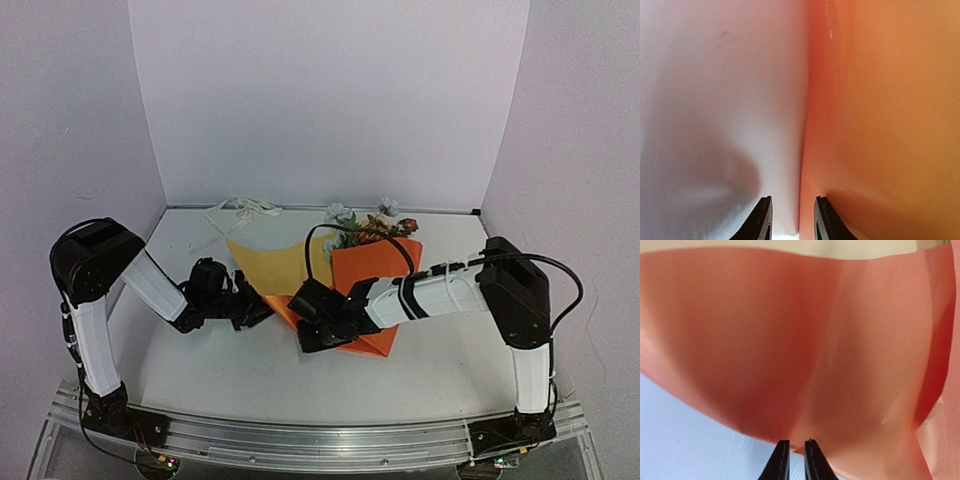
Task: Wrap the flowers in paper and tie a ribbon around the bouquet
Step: Fold the 2/3-folded wrapping paper at the center of the board.
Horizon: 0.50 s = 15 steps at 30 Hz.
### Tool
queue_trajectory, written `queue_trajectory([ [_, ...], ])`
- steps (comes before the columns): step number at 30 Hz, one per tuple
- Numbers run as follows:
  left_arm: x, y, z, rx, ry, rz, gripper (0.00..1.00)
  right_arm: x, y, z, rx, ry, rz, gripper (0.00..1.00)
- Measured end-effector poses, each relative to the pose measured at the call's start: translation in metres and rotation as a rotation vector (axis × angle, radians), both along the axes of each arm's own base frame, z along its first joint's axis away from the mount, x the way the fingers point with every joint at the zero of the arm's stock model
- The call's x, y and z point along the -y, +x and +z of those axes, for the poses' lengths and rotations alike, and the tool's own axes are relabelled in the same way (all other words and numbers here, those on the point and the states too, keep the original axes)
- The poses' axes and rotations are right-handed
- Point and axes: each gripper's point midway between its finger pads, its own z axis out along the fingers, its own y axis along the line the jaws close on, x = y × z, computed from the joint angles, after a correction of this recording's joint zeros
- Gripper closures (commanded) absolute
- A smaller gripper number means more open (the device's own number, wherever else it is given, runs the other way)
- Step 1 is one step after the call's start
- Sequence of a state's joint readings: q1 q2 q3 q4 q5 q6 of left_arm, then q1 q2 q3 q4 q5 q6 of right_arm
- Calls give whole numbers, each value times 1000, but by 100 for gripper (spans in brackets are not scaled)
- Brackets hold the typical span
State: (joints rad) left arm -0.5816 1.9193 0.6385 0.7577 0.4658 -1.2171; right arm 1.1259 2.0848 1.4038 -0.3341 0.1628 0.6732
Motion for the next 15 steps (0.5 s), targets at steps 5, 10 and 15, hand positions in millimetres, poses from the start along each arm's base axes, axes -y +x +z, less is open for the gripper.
queue_trajectory([
  [5, 5, 7, 8, 37, 16, -23, 69, 3, 5, 65, 61, 88, -2, 72],
  [10, 15, 15, 18, 81, 34, -60, 69, 35, 15, 118, 138, 161, -62, 71],
  [15, 40, 15, 33, 139, 68, -141, 68, 107, 28, 86, 115, 77, -212, 67],
])
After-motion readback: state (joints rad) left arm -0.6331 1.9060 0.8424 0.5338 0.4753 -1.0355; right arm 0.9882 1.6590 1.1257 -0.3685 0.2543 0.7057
